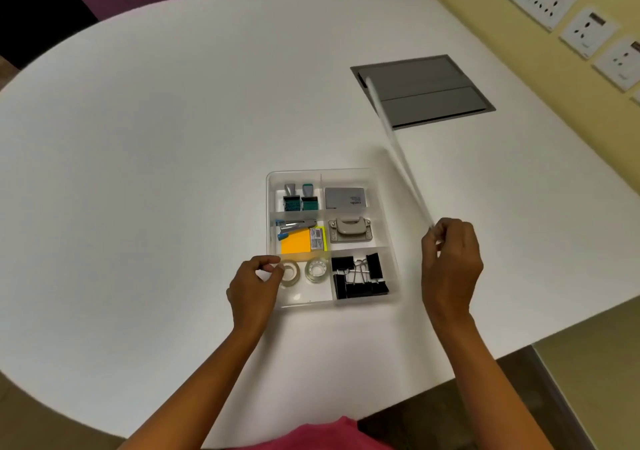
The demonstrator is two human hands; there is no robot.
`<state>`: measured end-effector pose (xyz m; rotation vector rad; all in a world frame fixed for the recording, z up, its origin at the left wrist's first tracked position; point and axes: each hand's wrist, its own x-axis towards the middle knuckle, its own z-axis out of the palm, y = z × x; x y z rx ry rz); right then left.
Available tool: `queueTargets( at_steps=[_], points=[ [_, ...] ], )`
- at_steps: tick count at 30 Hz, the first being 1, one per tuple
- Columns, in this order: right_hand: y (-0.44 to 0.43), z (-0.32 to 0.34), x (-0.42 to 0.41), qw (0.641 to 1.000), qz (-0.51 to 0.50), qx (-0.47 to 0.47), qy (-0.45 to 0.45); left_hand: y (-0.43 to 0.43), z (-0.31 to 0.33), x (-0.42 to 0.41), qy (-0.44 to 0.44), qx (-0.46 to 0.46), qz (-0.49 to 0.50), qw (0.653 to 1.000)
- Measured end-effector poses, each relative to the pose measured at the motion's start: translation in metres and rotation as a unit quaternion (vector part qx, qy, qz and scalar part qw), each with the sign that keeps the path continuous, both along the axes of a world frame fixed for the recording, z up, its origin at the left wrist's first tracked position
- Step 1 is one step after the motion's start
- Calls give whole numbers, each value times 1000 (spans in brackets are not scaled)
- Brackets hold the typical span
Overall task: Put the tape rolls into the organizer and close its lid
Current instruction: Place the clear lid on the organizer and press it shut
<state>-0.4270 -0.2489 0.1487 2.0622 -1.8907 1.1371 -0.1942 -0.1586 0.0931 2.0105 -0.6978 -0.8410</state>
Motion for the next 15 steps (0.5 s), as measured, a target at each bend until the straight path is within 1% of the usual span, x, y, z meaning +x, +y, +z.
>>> queueTargets(
  at_steps=[3,6,9,11,12,13,15],
  points=[
    [12,9,13,998,41,-21,-46,-8,6,0,17,-29,-18,999],
    [19,20,23,987,74,-28,-142,-15,11,5,35,-40,-38,998],
    [24,34,33,964,89,-19,-249,-20,13,11,79,-37,-41,995],
    [25,42,38,936,101,8,-337,-20,12,16,99,-24,-40,994],
    [25,45,40,915,106,34,-388,-19,11,18,111,-18,-41,993],
    [24,47,41,889,110,62,-440,-18,11,20,131,-12,-39,990],
    [22,46,40,824,118,115,-542,-14,10,23,192,-12,-28,981]
  ],
)
